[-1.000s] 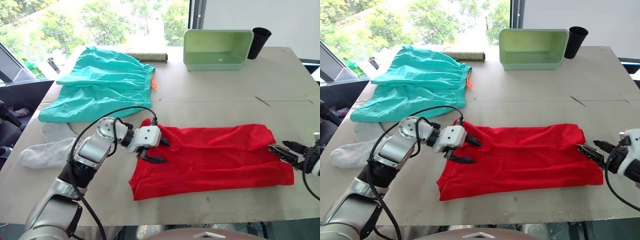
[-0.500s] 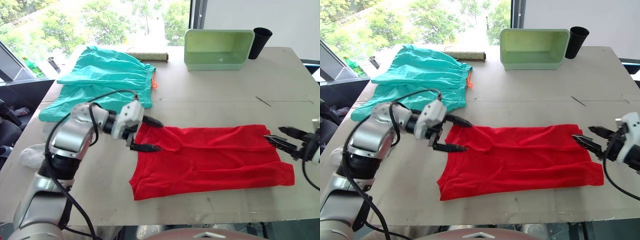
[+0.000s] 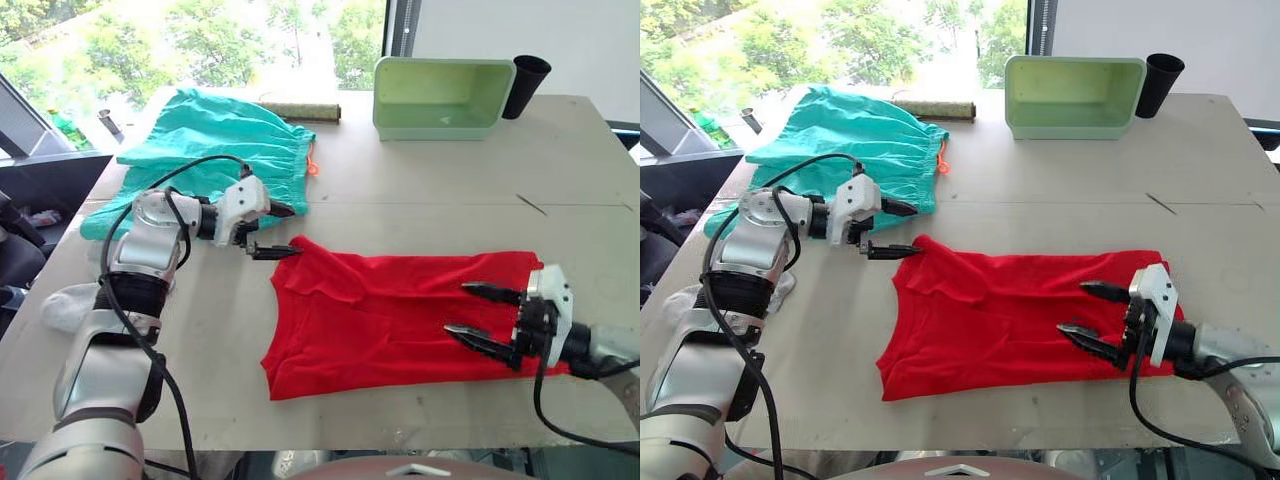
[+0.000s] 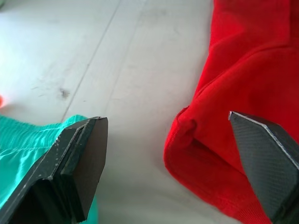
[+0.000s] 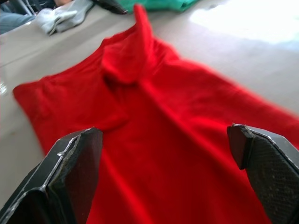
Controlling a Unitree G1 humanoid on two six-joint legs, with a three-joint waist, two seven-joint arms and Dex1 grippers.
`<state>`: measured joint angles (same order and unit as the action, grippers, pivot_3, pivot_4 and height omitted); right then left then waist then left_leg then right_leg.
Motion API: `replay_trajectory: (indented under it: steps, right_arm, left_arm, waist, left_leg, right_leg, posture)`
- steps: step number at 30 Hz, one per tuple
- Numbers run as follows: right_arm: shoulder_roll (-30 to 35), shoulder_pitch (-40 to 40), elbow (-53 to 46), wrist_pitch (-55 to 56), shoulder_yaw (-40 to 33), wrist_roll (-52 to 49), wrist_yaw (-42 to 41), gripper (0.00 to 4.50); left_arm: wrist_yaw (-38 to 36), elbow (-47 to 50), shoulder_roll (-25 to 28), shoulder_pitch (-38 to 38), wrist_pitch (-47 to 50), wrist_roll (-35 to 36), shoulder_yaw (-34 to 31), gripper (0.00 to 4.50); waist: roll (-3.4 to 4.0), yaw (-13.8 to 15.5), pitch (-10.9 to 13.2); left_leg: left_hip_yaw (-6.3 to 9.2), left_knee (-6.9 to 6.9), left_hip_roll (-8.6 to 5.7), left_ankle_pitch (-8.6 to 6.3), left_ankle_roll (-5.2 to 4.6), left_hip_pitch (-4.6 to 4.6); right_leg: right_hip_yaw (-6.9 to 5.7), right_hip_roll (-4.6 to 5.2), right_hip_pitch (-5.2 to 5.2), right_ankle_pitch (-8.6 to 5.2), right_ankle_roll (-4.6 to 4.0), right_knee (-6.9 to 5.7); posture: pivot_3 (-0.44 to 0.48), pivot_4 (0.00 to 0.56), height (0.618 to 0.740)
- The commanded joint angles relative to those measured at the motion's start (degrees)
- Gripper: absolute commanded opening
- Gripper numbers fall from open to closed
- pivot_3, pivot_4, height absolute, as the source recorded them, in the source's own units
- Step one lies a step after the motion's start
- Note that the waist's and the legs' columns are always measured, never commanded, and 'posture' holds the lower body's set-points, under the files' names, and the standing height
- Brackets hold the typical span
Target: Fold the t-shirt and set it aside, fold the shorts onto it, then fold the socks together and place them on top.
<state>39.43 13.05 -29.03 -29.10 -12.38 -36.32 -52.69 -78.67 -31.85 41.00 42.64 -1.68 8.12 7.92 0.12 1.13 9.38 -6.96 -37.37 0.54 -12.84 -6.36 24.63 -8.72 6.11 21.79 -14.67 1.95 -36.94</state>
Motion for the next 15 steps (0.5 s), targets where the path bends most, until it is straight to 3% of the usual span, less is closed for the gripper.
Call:
replay_trajectory:
  steps: [1, 3, 5, 10, 13, 15]
  right_arm:
    - [0.2, 1.1, 0.2, 1.7, -6.2, 0.1, 2.4, 4.5]
    - [0.6, 1.6, 1.9, 2.2, -8.7, 1.1, 3.5, 4.5]
    - [1.0, 0.7, 4.2, 1.8, -11.1, 0.9, 4.6, 4.5]
    - [2.9, -6.8, 13.4, 0.2, -10.6, 4.6, 8.8, 4.5]
    - [4.4, -11.1, 18.5, 0.9, -8.1, 7.5, 8.5, 4.5]
    - [4.9, -12.4, 19.9, 1.3, -7.1, 8.5, 7.9, 4.5]
  left_arm:
    - [-0.3, -2.9, -1.4, 3.0, -0.9, 0.5, -1.0, 4.42]
    - [-0.8, -4.9, -2.0, 4.1, -1.8, -0.1, -0.8, 4.42]
    - [-3.6, -5.9, -2.7, 5.2, 0.5, 2.0, -1.6, 3.89]
    - [-3.6, -12.0, -4.8, 10.2, 4.1, 3.0, -3.4, 1.65]
    - [-1.7, -17.5, -5.6, 12.4, -0.3, -2.3, 0.0, 0.13]
    - [-1.9, -19.6, -5.8, 12.4, -4.1, -5.1, 2.1, 0.04]
  waist:
    - [-0.01, -0.2, 0.0]
    - [-0.02, -0.2, 0.0]
    - [-0.03, -0.2, 0.0]
    - [-0.03, -0.3, 0.0]
    - [-0.03, -0.4, 0.0]
    - [-0.02, -0.3, 0.0]
  left_leg:
    - [0.0, -0.02, 0.0, 0.0, 0.0, 0.0]
    - [0.01, -0.03, 0.0, 0.0, 0.0, -0.01]
    - [0.01, -0.05, 0.0, 0.0, 0.0, -0.01]
    - [-0.01, -0.06, 0.0, 0.01, -0.01, -0.01]
    - [-0.03, -0.06, 0.0, 0.02, -0.02, -0.01]
    - [-0.07, -0.06, 0.0, 0.02, -0.02, -0.01]
  right_leg:
    - [0.0, 0.0, 0.0, 0.0, 0.01, -0.01]
    - [-0.01, 0.0, 0.0, 0.01, 0.02, -0.03]
    - [-0.01, 0.0, 0.0, 0.03, 0.05, -0.03]
    - [-0.01, -0.02, 0.0, 0.03, 0.04, -0.07]
    - [-0.02, -0.04, 0.0, 0.03, 0.04, -0.1]
    - [0.0, -0.06, 0.01, 0.03, 0.04, -0.11]
  posture:
    - [0.0, 0.15, 0.74]
    - [0.0, 0.15, 0.74]
    - [0.0, 0.15, 0.74]
    - [0.0, 0.15, 0.74]
    - [0.0, 0.15, 0.74]
    - [0.0, 0.15, 0.74]
